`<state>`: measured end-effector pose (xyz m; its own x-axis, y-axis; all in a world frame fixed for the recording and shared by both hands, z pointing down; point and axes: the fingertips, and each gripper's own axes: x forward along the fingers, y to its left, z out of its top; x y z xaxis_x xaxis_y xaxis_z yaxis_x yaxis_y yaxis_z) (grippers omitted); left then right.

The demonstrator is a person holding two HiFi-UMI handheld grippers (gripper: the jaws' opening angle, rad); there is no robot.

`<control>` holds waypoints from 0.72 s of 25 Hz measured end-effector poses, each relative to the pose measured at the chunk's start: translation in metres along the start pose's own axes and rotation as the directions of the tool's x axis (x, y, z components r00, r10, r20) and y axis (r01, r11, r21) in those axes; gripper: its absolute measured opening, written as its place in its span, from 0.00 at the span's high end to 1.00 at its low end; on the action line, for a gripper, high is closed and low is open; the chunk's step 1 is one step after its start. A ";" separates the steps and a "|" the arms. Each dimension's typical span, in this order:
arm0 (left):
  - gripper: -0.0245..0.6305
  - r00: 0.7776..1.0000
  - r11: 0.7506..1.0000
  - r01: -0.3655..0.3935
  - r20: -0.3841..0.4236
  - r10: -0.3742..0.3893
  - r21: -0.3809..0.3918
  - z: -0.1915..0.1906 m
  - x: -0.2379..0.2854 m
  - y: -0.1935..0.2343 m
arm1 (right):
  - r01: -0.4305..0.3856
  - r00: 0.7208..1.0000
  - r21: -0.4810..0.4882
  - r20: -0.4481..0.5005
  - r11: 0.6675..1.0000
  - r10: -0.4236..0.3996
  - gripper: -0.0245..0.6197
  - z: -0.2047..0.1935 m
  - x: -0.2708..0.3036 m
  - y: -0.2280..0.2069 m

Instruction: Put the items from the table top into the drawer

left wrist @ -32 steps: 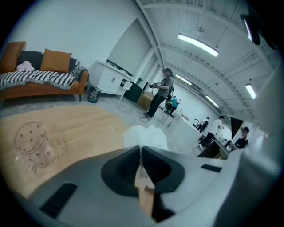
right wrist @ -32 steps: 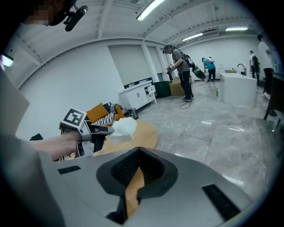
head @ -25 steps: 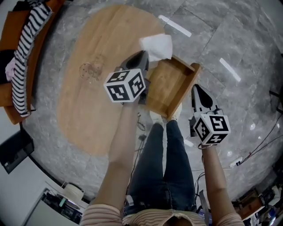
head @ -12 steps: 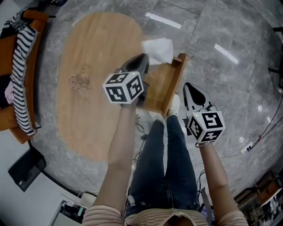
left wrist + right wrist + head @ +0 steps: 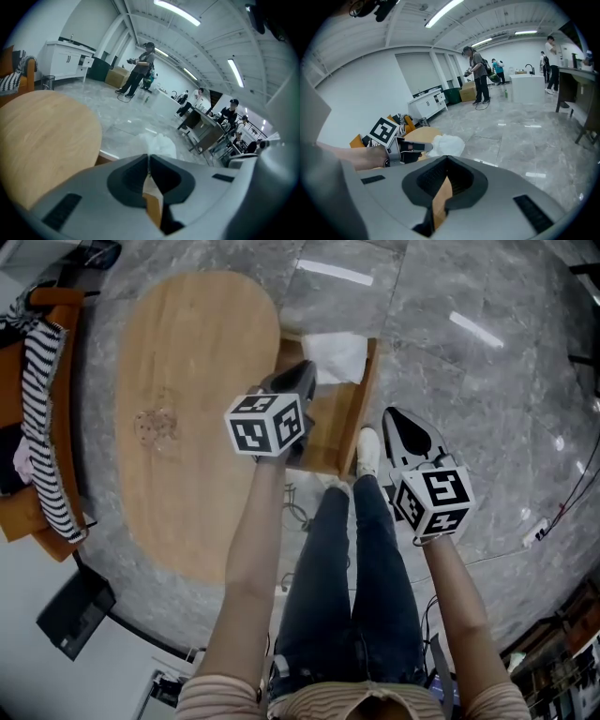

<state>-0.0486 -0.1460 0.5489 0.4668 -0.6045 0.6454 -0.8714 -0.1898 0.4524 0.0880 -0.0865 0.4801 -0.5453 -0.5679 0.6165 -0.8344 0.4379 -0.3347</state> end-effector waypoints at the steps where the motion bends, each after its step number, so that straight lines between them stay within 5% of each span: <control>1: 0.92 1.000 1.000 0.002 -0.016 -0.002 0.010 -0.005 0.004 -0.001 | 0.003 1.000 0.002 -0.002 1.000 -0.003 0.95 -0.003 0.000 -0.003; 18: 0.92 0.975 0.993 0.033 -0.220 -0.009 0.109 -0.075 0.062 0.008 | -0.012 0.998 0.023 -0.066 1.000 0.013 0.95 -0.037 0.030 -0.026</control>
<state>-0.0150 -0.1270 0.6384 0.4961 -0.4178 0.7611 -0.8666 -0.2933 0.4038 0.0958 -0.0891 0.5340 -0.5498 -0.5147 0.6579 -0.8296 0.4285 -0.3580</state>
